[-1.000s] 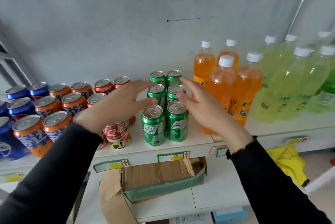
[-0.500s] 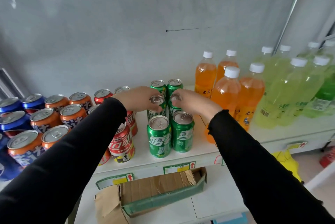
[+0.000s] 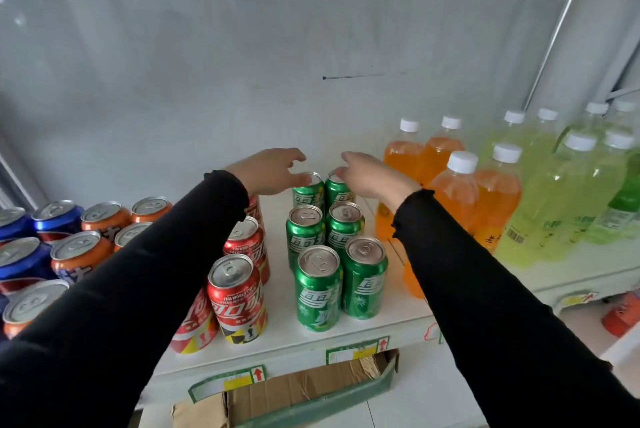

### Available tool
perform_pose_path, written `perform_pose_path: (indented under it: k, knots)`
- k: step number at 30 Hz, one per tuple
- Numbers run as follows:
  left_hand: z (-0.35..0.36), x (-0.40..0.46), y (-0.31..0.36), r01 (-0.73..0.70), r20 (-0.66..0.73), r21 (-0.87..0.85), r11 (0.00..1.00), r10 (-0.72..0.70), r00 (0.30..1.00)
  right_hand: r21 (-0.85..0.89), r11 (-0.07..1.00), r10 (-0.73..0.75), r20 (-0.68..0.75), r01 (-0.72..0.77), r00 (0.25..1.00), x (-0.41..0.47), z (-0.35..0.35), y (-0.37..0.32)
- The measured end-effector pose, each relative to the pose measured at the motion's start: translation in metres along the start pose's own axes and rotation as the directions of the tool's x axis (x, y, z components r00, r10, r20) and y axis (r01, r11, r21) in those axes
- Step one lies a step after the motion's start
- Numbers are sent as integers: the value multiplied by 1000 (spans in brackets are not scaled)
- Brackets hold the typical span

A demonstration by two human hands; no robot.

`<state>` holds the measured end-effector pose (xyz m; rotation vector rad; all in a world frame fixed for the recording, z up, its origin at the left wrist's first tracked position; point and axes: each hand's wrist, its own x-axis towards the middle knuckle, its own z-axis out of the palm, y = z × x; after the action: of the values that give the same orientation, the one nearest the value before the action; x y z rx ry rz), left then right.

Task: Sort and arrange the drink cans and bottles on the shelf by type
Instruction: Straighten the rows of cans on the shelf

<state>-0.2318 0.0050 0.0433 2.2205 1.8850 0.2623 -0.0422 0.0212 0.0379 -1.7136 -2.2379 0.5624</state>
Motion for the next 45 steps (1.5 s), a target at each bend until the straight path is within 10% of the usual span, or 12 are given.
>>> perform_pose_path:
  k: [20, 31, 37, 45]
  knots:
    - [20, 58, -21, -62, 179, 141, 988, 37, 983, -14, 1000, 14, 147, -12, 989, 46, 23, 3]
    - [23, 27, -11, -47, 39, 78, 996, 44, 998, -31, 998, -59, -97, 56, 994, 13, 29, -8]
    - [8, -30, 23, -223, -236, 60, 973, 230, 944, 37, 935, -291, -489, 353, 822, -84, 20, -14]
    - [33, -94, 92, -490, -543, -283, 825, 284, 790, 124, 833, -241, -796, 540, 555, -182, 9, 55]
